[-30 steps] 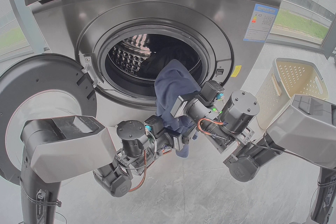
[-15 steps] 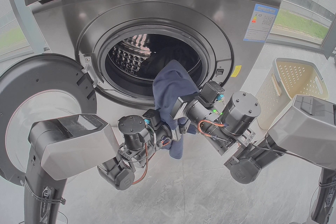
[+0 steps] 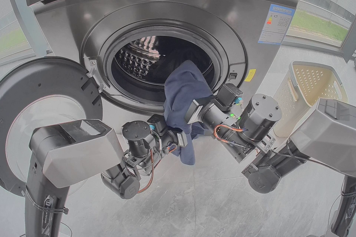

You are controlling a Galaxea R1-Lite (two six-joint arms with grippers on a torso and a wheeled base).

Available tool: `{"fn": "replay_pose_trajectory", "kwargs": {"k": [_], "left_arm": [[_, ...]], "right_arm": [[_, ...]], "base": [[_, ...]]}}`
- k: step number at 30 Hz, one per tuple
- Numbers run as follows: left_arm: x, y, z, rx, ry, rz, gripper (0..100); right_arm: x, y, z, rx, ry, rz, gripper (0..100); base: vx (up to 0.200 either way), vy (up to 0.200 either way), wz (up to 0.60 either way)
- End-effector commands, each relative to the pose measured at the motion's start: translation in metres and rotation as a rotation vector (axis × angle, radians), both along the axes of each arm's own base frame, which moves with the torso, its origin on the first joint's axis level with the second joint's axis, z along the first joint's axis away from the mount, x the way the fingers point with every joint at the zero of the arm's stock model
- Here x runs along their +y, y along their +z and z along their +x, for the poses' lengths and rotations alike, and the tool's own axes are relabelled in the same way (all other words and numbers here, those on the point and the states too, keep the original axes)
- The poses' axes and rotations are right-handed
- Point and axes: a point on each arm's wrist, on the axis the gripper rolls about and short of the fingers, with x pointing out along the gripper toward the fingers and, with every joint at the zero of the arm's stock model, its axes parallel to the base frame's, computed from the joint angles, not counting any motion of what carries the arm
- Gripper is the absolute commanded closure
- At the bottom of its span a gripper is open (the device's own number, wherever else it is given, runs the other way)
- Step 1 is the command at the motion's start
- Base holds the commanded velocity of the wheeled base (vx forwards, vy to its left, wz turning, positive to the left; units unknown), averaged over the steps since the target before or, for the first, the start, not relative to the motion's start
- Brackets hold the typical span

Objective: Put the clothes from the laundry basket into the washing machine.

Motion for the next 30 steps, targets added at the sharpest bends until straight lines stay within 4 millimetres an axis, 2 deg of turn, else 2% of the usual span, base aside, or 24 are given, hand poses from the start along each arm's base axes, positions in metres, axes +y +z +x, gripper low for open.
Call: {"fn": "replay_pose_trajectory", "kwargs": {"k": [1,9,13,17,23,24,28,30], "left_arm": [[0.015,0.029,-0.002,-0.042,0.03,-0.034,100],[0.036,0.076,-0.025,-0.081,0.035,-0.108,100],[0.041,0.094,-0.04,-0.106,0.024,-0.127,100],[0.044,0.105,-0.05,-0.121,0.015,-0.139,100],[0.044,0.104,-0.052,-0.116,0.013,-0.135,100],[0.044,0.104,-0.052,-0.116,0.011,-0.135,100],[0.047,0.105,-0.054,-0.116,0.016,-0.135,100],[0.051,0.107,-0.06,-0.111,0.019,-0.129,100]], "right_arm": [[-0.014,0.007,0.007,-0.004,-0.043,0.021,100],[-0.033,-0.009,0.017,0.056,-0.111,0.0,100],[-0.034,-0.016,0.018,0.077,-0.112,-0.01,100],[-0.029,-0.023,0.015,0.093,-0.096,-0.025,100],[-0.024,-0.029,0.01,0.105,-0.078,-0.044,100],[-0.024,-0.029,0.01,0.105,-0.078,-0.044,0],[-0.028,-0.027,0.01,0.107,-0.082,-0.043,0],[-0.04,-0.039,-0.001,0.152,-0.072,-0.106,0]], "base": [[0.0,0.0,0.0],[0.0,0.0,0.0],[0.0,0.0,0.0],[0.0,0.0,0.0],[0.0,0.0,0.0],[0.0,0.0,0.0],[0.0,0.0,0.0],[0.0,0.0,0.0]]}}
